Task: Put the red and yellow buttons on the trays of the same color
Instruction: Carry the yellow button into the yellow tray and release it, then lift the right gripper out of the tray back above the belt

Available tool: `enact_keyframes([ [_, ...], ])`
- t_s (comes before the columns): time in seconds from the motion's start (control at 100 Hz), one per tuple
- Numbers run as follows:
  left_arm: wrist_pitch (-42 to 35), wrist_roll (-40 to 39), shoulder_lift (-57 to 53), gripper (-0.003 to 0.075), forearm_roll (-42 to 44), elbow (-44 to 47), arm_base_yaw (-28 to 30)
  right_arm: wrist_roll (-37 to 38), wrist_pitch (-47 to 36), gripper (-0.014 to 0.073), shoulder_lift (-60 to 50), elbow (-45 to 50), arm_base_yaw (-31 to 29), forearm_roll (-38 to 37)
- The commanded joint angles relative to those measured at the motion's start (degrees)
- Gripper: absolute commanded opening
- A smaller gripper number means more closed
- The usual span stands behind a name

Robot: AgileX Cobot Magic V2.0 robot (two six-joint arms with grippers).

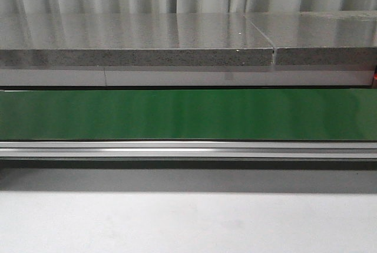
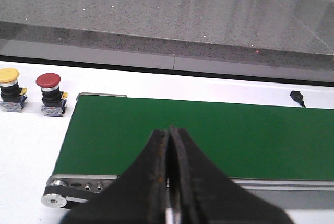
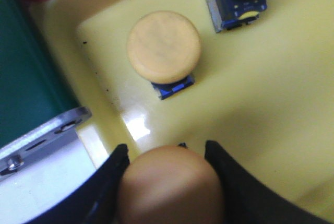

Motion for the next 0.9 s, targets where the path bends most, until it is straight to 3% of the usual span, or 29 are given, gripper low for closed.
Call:
enact_keyframes([
  [0.0,-4.0,0.01,0.48,-0.0019,0.02,-1.62,-0.33,0.25,-4.04,0.0192,1.48,-1.3,-0.34,0.06],
  [0.61,-4.0,0.01,0.48,-0.0019,0.02,-1.62,-0.33,0.2,-7.88,0.0202,4.64,-1.3,-0.34,0.05],
  [0.89,-4.0,0.01,0.48,-0.0019,0.02,-1.62,-0.33,0.2,-7.37,0.0402,4.64,-1.3,-0.34,0.01],
])
